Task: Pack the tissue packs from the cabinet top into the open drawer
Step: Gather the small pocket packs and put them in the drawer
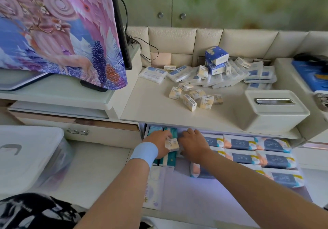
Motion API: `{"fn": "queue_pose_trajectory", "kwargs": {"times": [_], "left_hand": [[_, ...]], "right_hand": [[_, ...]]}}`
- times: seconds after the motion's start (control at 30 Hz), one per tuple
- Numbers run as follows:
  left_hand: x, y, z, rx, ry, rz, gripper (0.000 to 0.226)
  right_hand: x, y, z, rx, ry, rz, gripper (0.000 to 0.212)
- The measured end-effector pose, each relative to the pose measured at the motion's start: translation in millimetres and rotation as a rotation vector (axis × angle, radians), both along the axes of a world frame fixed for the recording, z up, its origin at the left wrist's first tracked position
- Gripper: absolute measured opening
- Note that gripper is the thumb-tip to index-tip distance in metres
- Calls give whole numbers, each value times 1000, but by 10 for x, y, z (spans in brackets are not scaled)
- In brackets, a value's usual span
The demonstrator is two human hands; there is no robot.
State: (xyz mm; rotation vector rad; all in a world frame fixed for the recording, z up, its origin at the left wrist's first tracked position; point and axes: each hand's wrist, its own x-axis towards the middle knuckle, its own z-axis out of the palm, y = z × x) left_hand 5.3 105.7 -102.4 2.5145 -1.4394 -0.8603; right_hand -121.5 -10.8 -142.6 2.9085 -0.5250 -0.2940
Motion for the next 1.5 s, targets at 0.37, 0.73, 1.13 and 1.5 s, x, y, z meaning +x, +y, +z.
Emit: {"fn": "queue_pose_trajectory", "kwargs": {"times": [0.37, 0.73, 1.13, 1.5], "left_hand": [[-376, -83, 19, -47, 31, -86, 32], [-324, 0, -183, 124, -351, -413, 72], [-217, 25, -183, 103, -278, -333, 65], [-128, -146, -45, 144, -118, -205, 81]], "right_hand": [[-471, 100, 180, 540, -131, -89, 43], [-467, 422, -46, -59, 136, 30, 43], [-144, 431, -157, -159, 285, -70, 39], [-274, 61, 96, 191, -228, -62, 29]]}}
